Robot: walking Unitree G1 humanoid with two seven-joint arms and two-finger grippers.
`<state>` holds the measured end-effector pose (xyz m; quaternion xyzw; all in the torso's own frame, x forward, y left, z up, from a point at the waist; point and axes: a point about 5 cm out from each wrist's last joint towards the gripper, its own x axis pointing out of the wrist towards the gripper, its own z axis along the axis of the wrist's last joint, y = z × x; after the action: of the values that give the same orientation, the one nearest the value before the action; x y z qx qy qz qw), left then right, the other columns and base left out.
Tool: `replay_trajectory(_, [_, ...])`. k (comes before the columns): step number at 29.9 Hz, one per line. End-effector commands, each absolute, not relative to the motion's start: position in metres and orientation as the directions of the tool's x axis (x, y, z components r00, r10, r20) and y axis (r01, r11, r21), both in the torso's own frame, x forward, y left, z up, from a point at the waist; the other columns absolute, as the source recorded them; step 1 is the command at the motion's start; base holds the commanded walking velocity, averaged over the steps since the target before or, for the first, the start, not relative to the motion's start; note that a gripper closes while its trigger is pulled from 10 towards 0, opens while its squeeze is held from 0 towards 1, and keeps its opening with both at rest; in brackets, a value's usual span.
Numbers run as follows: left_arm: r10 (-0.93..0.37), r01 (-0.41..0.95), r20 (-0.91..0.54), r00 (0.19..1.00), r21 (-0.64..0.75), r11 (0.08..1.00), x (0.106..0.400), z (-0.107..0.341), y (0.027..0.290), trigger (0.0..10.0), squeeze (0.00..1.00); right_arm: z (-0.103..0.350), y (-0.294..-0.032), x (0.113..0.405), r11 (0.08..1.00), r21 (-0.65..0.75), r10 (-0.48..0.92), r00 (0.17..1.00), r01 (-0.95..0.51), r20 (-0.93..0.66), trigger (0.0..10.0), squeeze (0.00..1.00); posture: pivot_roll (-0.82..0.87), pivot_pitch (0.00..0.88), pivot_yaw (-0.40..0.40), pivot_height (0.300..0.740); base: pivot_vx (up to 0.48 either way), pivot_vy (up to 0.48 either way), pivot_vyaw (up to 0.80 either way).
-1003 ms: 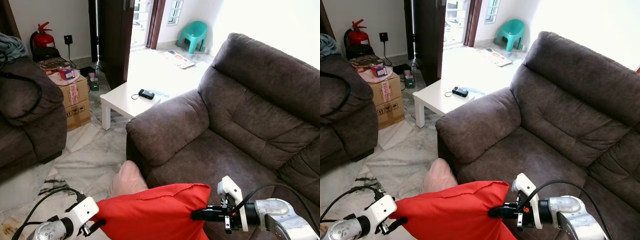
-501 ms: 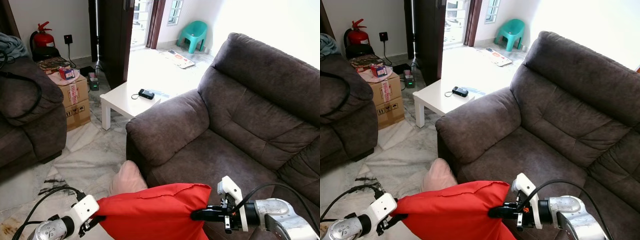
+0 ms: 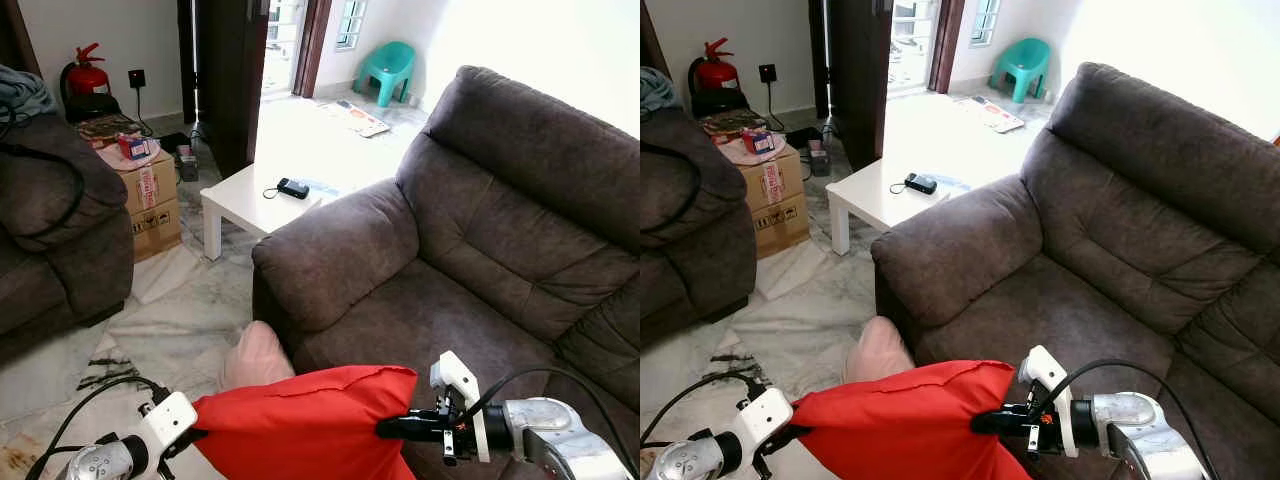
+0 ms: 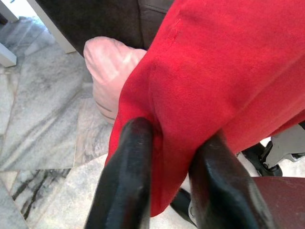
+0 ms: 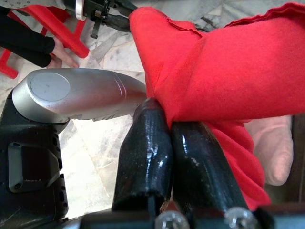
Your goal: Move the pillow to the sofa from floor
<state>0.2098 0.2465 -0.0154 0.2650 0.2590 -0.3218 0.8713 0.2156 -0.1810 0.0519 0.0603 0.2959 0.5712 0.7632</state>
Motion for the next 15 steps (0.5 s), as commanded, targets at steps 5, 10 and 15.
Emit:
replay_trajectory(5, [-0.462,0.704,-0.589,0.663,0.283,0.651,0.2092,-0.0146,0.2373,0.0,0.0,0.0695,-0.1797,0.2251,0.332,0.371,0.926,0.226,-0.867,-0.302,10.0,0.0,0.12,0.0,-0.211,0.74,0.0,0.0,0.0])
replay_trajectory(10, [-0.439,0.68,-0.575,0.69,0.309,0.664,0.2102,-0.0125,0.2396,0.0,0.0,0.0661,-0.1795,0.2291,0.369,0.349,0.913,0.265,-0.862,-0.312,10.0,0.0,0.13,0.0,-0.206,0.74,0.0,0.0,0.0])
replay_trajectory(15, [-0.39,0.619,-0.54,0.746,0.345,0.706,0.2124,-0.0095,0.2441,0.0,0.0,0.0631,-0.1777,0.2336,0.403,0.327,0.9,0.304,-0.855,-0.313,10.0,0.0,0.13,0.0,-0.199,0.74,0.0,0.0,0.0])
